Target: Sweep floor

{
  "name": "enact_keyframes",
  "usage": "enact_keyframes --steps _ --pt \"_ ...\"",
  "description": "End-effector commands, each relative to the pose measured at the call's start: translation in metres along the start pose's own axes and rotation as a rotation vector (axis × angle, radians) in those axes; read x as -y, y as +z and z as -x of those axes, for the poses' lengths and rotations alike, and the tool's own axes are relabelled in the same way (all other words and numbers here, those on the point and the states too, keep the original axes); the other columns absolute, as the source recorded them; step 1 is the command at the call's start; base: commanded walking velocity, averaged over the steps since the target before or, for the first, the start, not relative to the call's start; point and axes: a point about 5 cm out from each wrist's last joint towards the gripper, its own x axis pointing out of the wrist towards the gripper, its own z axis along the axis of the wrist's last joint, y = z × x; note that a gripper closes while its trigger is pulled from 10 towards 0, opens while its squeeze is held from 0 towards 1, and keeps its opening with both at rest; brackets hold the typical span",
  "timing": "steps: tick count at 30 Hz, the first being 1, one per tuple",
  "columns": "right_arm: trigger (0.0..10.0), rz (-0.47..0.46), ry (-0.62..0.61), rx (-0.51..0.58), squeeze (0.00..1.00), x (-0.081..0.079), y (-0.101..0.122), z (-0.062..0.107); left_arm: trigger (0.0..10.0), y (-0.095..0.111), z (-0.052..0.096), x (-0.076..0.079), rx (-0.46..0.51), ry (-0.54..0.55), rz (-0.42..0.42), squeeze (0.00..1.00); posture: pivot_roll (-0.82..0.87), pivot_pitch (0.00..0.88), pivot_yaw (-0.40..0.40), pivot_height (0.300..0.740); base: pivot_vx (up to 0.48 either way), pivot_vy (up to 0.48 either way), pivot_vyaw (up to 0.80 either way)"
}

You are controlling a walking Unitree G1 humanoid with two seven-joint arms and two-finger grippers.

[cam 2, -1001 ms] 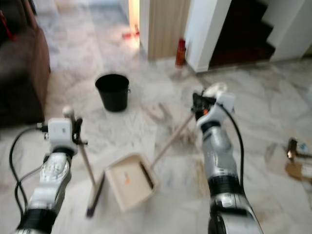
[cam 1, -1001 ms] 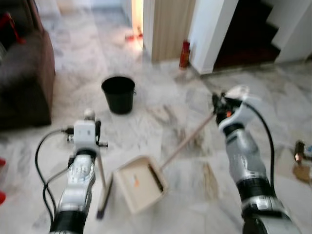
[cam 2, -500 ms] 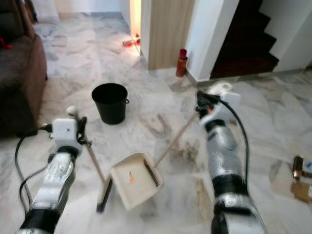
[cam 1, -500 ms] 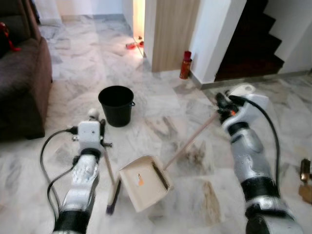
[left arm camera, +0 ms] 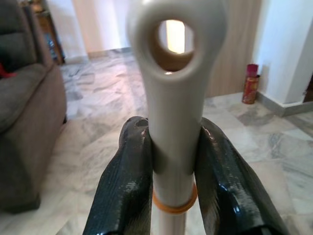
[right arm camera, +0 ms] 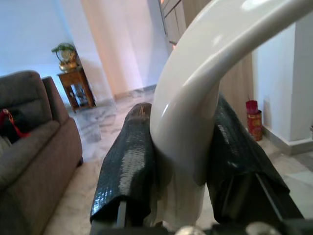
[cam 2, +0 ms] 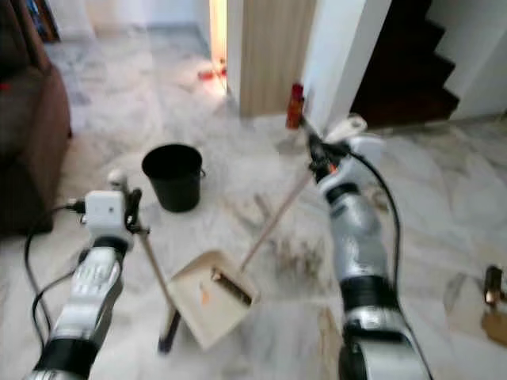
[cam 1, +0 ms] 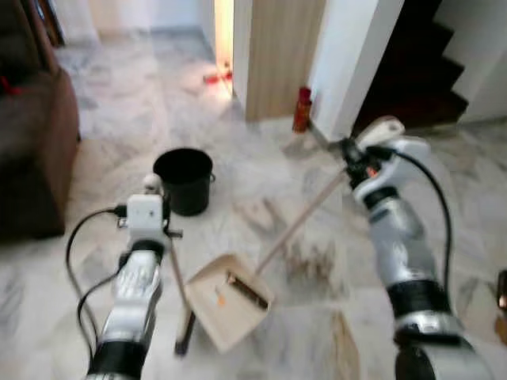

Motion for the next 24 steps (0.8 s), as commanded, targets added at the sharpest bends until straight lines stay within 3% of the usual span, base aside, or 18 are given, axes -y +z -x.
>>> enact_keyframes --steps 1,17,24 --pt "10.0 -0.008 0.006 0.097 0.00 0.001 0.022 -0.004 10.0 0.014 -0.005 0.002 0.070 -0.004 -0.010 0.00 0.00 0.000 -0.029 0.740 0.375 0.000 0.00" --pt "10.0 -0.016 -0.009 0.090 0.00 0.001 0.021 -0.004 10.0 0.015 -0.006 0.001 0.069 0.001 -0.003 0.00 0.00 0.000 -0.027 0.740 0.353 0.000 0.00" --pt "10.0 -0.006 -0.081 0.065 0.00 0.010 0.017 -0.003 10.0 0.014 -0.006 0.000 0.062 0.009 0.003 0.00 0.00 0.000 -0.029 0.740 0.037 0.417 0.00"
